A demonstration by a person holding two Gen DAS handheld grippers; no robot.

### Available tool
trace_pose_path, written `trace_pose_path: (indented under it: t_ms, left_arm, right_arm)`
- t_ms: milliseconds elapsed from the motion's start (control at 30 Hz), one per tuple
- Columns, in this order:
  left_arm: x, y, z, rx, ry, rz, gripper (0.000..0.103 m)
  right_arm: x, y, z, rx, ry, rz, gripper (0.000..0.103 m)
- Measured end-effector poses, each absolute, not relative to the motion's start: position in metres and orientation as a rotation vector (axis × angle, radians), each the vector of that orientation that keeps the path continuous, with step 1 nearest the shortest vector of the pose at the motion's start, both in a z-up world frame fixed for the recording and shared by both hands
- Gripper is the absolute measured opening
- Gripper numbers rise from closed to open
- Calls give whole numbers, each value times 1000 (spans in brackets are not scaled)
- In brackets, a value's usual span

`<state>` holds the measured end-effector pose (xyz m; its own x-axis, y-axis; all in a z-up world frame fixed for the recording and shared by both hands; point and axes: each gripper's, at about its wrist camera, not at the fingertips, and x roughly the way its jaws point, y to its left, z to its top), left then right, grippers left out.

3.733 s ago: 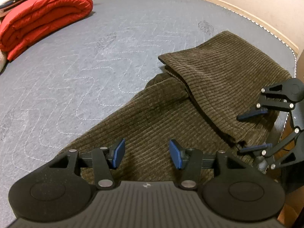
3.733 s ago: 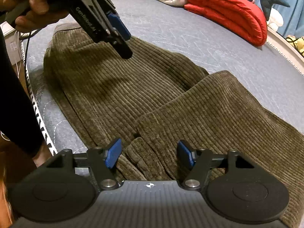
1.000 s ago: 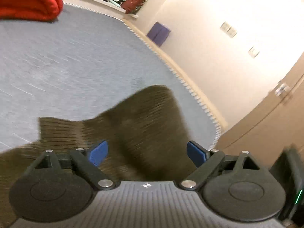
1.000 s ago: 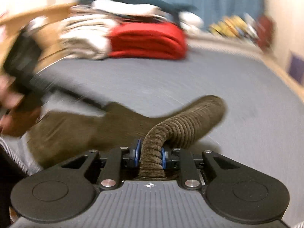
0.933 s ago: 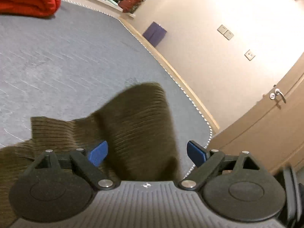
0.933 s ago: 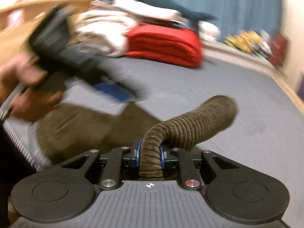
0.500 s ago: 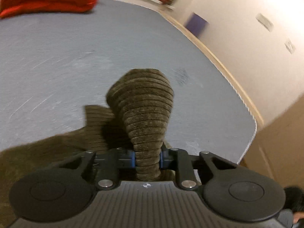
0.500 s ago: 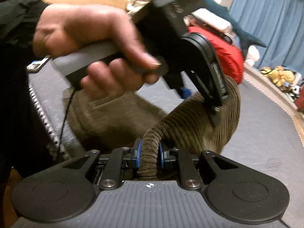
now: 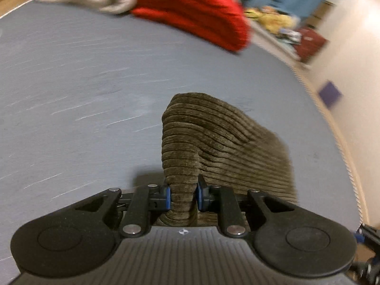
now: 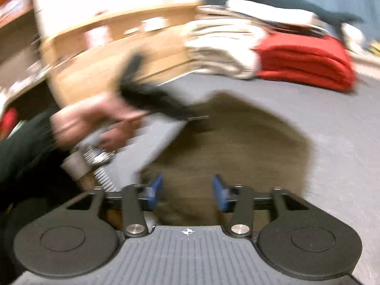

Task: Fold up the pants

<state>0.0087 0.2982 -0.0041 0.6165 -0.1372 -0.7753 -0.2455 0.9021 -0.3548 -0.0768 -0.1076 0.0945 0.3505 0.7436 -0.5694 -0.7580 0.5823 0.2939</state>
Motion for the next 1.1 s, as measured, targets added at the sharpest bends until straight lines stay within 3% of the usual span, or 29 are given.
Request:
trace_pose_path:
  t_ms: [67,133,200,400,500,600,633,700,767,800,833,933,1100]
  left_arm:
    - [8,313,-17,-497,953,87,42]
    - [13,326,-29,-536,976,114,75]
    - [19,334,-37,-551,993,126,91]
    - [32,333,-75,-612,1116,-17,94]
    - [43,325,-95,-582,1139,-46,103]
    - [47,330,-105,-607,1140,-54,103]
    - [43,333,-109,-609,1137,-56,102]
    - [36,335,-106,-593,1126,-39,96]
    - [29,329,-94,-524,1080,-9,81]
    - [25,323,-85,-489,1050,-9,64]
    - [21,315,-73,-465,1018,-5,57]
    - [21,301,-55,-466,964,-23,48]
    - [33,265,-50,-454,934,-102,46]
  right_arm:
    - [-51,-106,77,24,826,889,70]
    - [-30,-102,58,64,929,847,78]
    - [-15,-94,38,91,1007,818,80]
    - [5,-70,3,124,1102,746,86]
    - [17,-69,-19,202,1181,715,89]
    - [24,-72,-37,295,1250,710,86]
    - [25,-73,-40,321,1260,717,75]
    - [21,-72,-39,333,1245,729,63]
    - [17,-72,-33,322,1209,742,51]
    - [15,-72,-29,319,1191,744,45]
    - [12,-73,-24,317,1168,749,41]
    - [9,-81,-9,311,1108,738,36]
    - [18,-110,14,303,996,659,35]
